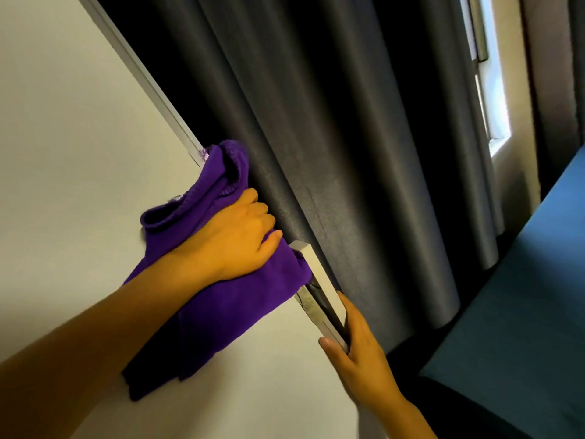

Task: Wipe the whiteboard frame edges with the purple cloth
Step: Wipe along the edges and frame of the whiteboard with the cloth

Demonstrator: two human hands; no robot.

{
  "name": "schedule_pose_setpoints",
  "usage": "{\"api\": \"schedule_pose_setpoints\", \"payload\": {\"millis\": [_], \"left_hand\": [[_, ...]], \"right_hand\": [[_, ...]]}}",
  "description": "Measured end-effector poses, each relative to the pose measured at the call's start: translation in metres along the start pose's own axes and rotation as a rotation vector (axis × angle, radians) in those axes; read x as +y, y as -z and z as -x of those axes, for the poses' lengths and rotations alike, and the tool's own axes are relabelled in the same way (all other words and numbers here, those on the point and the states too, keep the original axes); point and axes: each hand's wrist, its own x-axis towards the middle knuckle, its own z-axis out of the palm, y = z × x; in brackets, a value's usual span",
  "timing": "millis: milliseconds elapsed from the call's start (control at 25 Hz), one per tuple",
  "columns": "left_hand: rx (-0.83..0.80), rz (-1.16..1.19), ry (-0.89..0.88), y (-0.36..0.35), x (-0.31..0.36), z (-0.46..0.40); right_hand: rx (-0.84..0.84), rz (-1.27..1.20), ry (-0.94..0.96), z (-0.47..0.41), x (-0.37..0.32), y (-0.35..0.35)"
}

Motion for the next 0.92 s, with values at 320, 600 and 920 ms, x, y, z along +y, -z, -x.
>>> {"api": "schedule_pose_setpoints", "payload": {"millis": [320,600,920], "left_hand": [[0.007,0.057,0.017,0.000,0.013,0.007],[0.083,-0.222,0.119,0.059,-0.092,-0.025],[-0.016,-0.071,0.058,0.024,-0.029,-0.007]], "right_hand": [[-0.042,-0.040,0.005,-0.004,0.000,0.003],[-0.004,-0.084,-0.078,-0.011,0.021,-0.005],[0.003,-0.047,-0.062,-0.015,0.023,-0.007]]}}
